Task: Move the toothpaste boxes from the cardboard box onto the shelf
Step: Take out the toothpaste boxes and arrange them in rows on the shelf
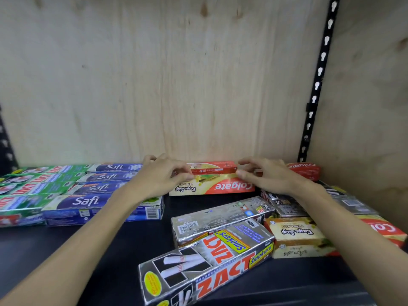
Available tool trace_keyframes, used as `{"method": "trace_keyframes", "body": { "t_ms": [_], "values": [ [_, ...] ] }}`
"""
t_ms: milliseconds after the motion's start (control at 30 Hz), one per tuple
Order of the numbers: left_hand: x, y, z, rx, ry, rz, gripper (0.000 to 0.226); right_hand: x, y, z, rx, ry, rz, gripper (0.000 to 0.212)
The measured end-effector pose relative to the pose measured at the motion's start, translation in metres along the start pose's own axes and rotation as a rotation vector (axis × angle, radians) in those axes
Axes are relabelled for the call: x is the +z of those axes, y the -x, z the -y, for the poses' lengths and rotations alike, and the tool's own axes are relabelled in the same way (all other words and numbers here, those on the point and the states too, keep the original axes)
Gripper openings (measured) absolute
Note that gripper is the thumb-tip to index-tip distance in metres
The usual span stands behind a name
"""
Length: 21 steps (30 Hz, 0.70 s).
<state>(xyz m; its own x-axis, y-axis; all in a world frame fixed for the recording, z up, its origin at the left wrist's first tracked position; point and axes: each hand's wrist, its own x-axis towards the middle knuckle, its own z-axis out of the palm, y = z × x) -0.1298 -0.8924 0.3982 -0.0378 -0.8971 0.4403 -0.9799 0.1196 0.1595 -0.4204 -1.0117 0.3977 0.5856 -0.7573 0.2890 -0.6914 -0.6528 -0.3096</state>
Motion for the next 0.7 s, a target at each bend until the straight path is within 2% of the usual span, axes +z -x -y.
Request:
{"method": "trace_keyframes", "body": {
  "t_ms": [67, 133, 233, 300, 400, 567, 633, 700],
  "values": [
    [0.003, -0.001, -0.002, 0.018, -0.073, 0.028, 0.030, -0.001, -0.001, 0.000, 0.029, 0.028, -0.034, 0.081],
    [0.004, -0.002, -0.005, 0.009, -0.077, 0.049, 0.037, 0.000, -0.003, 0.001, 0.023, 0.046, -0.056, 0.074],
    [0.004, -0.006, -0.006, 0.002, -0.042, -0.028, 0.033, 0.001, -0.001, 0.004, -0.022, 0.038, -0.055, 0.074],
    [0.002, -0.005, -0.008, -0.016, -0.002, -0.063, 0.049, 0.000, 0.001, 0.005, -0.027, -0.024, -0.035, 0.076],
    [0.000, -0.002, -0.014, -0.001, 0.007, 0.019, 0.071, -0.003, 0.004, 0.007, -0.033, -0.053, -0.038, 0.072],
    [0.005, -0.003, -0.020, 0.003, -0.014, 0.057, 0.067, 0.000, 0.004, 0.006, -0.038, -0.049, -0.017, 0.073],
    [0.007, -0.001, -0.023, -0.001, 0.107, 0.019, 0.084, -0.001, 0.003, 0.005, -0.046, -0.103, -0.035, 0.080],
    [0.006, -0.001, -0.026, -0.045, 0.346, -0.045, 0.095, -0.003, 0.001, 0.003, -0.044, -0.213, -0.108, 0.081]
  ]
}}
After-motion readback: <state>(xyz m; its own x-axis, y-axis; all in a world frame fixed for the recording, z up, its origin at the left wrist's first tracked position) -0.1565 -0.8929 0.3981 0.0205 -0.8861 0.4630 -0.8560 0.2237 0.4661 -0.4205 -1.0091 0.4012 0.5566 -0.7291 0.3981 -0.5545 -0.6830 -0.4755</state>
